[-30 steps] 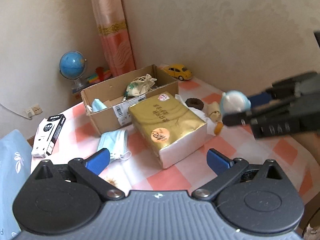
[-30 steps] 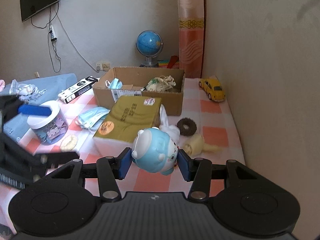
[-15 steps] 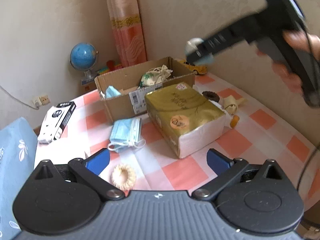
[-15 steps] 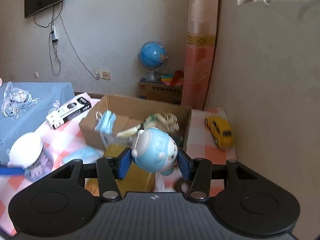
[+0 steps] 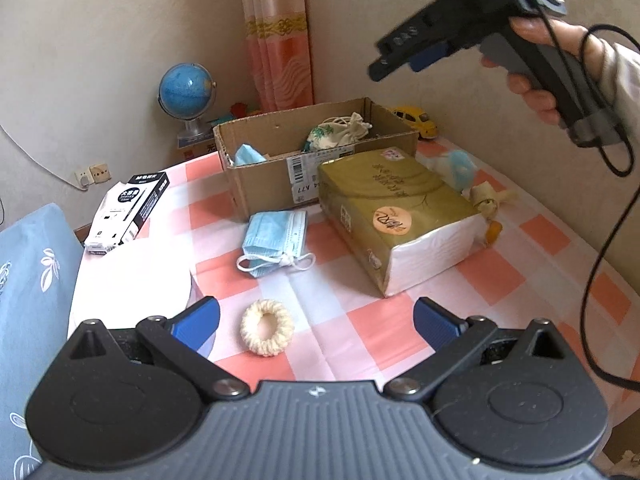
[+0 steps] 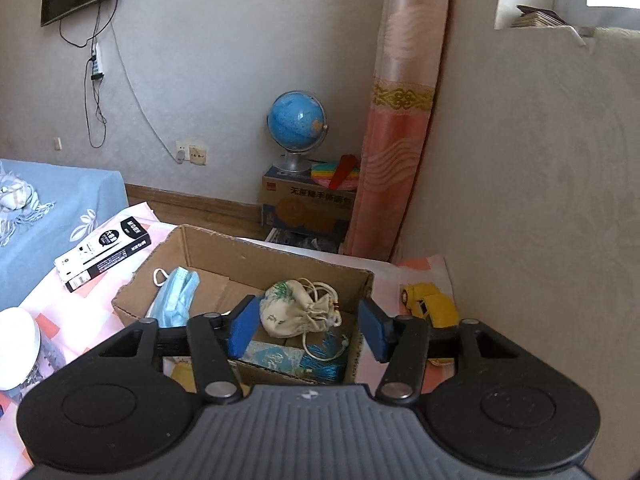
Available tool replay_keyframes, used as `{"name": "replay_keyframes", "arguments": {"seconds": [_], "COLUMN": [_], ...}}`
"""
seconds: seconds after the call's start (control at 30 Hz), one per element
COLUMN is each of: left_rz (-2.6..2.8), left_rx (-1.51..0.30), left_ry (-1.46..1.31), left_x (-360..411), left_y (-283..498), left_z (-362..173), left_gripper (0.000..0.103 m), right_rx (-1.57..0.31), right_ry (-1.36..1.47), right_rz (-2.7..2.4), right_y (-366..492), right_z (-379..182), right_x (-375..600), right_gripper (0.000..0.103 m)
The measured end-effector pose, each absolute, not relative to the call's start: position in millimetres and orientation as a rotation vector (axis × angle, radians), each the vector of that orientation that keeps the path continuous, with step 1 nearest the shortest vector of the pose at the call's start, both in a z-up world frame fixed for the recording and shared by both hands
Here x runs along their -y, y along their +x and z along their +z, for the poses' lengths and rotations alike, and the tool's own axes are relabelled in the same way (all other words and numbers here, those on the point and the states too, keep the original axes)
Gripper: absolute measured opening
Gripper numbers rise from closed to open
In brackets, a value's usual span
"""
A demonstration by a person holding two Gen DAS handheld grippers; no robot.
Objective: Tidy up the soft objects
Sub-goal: 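Lower the light blue toy into the box and open the right gripper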
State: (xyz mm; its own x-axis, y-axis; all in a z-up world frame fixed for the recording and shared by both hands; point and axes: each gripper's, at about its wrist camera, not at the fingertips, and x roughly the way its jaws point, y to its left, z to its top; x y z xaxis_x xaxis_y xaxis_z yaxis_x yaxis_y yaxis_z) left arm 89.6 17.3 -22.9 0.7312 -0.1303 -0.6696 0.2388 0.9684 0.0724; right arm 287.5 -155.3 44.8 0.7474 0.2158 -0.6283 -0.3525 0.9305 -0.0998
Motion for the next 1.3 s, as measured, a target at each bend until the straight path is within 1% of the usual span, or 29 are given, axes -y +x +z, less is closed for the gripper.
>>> {"name": "replay_keyframes", "arguments": {"seconds": [0.17, 0.4, 0.53, 0.67, 0.73, 0.77, 1.03, 1.3], "left_rz": [-0.221, -0.250, -0.262, -0.259, -0.256, -0.255, -0.266, -0.248], "left_rx": [-0.732, -0.742, -0.746, -0.744, -0.747, -0.750, -0.764, -0.775], "left_ry": [0.157, 0.154, 0.163, 0.165, 0.159, 0.157, 0.148, 0.135], "left_x": [-16, -11, -7, -6, -7, -8, -7, -12], "left_y": [90, 93, 91, 91, 92, 93, 95, 97], "left_z": [-26, -30, -31, -30, -31, -31, -35, -38], "left_gripper": [0.103, 0.103, 0.103, 0.103, 0.103, 0.103, 0.103, 0.103], "right_rx": [-0.719, -0.814, -0.842, -0.845, -0.839, -0.834, -0.752, -0.666], "right_ry": [-0.185, -0.123, -0.097, -0.093, -0.104, -0.116, -0.146, -0.143], "right_rz": [0.250, 0.221, 0.225, 0.219, 0.222, 0.220, 0.234, 0.264], "right_y": [275, 240, 239, 242, 240, 239, 248, 280], "right_z": [26, -18, -33, -40, -37, -35, 0, 34], "right_x": [178, 203, 204, 202, 201, 201, 197, 180], "right_gripper": [0.061, 0.061, 0.061, 0.059, 0.056, 0.051, 0.051, 0.051]}}
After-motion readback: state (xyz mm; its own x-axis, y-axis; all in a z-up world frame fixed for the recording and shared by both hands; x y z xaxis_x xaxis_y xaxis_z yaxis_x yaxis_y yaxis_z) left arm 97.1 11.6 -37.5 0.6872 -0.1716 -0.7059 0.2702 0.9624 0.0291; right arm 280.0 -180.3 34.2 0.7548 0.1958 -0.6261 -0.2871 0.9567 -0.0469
